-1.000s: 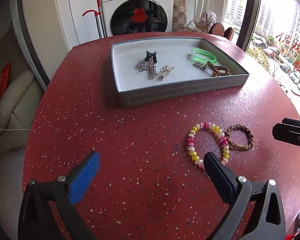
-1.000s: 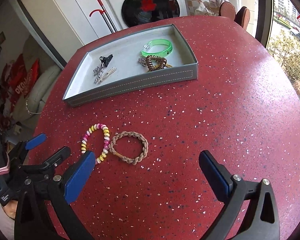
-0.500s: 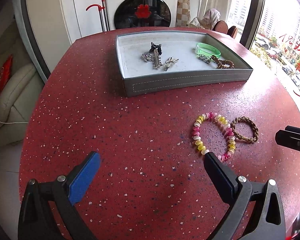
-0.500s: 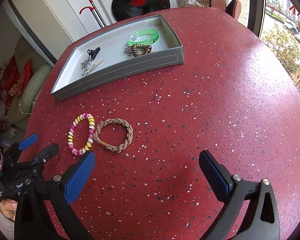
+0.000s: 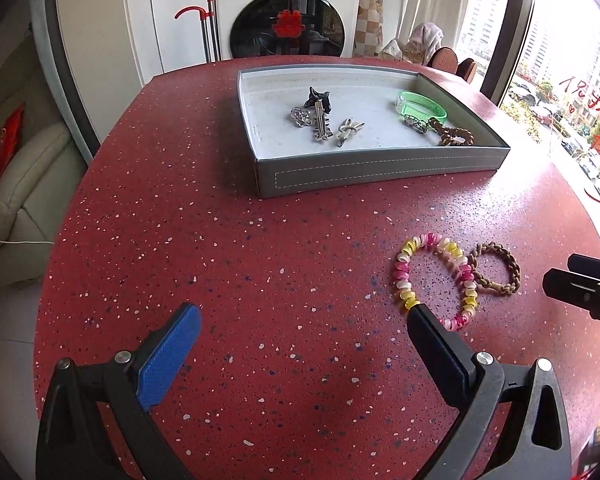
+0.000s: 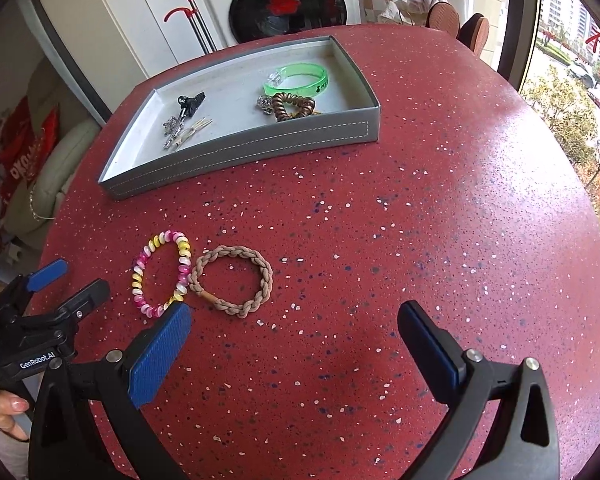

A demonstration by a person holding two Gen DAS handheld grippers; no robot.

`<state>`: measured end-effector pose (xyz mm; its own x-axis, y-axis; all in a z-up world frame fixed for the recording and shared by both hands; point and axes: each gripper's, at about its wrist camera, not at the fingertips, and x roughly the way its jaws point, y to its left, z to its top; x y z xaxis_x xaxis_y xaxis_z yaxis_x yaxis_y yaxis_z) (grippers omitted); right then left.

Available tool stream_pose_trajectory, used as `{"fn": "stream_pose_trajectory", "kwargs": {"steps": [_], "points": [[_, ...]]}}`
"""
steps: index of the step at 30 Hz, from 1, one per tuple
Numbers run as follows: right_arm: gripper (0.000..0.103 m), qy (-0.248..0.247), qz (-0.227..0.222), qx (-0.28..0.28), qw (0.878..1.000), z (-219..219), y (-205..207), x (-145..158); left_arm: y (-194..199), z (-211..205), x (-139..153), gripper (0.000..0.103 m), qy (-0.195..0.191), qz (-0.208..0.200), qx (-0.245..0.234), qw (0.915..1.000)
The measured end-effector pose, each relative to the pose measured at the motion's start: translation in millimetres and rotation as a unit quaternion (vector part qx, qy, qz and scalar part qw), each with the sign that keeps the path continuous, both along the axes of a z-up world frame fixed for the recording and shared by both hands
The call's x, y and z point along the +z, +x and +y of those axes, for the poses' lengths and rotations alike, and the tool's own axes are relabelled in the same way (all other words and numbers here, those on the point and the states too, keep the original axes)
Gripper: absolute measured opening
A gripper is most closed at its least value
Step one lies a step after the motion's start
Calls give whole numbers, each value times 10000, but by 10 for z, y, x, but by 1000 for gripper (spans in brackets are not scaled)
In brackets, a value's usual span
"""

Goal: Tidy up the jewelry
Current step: 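Move both open tools back toward the two remaining bracelets, then grasp the pink-and-yellow beaded bracelet with the left tool while the right tool grasps the braided brown bracelet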

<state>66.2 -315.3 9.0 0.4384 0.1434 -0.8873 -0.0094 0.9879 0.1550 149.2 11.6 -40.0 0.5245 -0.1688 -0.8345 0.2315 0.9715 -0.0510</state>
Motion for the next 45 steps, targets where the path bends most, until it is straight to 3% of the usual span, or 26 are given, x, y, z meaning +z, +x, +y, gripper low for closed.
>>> {"fn": "stream_pose_trajectory", "kwargs": {"steps": [12,17,27,30,32,35,42,45], "points": [[100,-167,55,130,9998,80,124,-55,124,-164,-52,103,148,166,-124,9997],[76,-308,146,292,9990,157,206,-107,186,-252,-67,103,219,211,-140,9994],[62,-970,-9,663,9931,398,173,-175,223,-336,-77,103,358,212,-222,9989],[47,-981,-48,740,9924,432,162,-162,225,-389,-75,103,393,192,-306,9986],[23,-944,-65,744,9927,440,147,-148,226,-433,-81,101,434,214,-386,9981],[12,-901,-72,757,9930,431,131,-144,223,-483,-103,101,471,255,-459,9975],[8,-742,-83,696,9948,365,110,-134,194,-615,-109,101,561,245,-714,9956],[7,-674,-113,664,9954,333,99,-118,177,-695,-87,91,584,247,-870,9942]]}}
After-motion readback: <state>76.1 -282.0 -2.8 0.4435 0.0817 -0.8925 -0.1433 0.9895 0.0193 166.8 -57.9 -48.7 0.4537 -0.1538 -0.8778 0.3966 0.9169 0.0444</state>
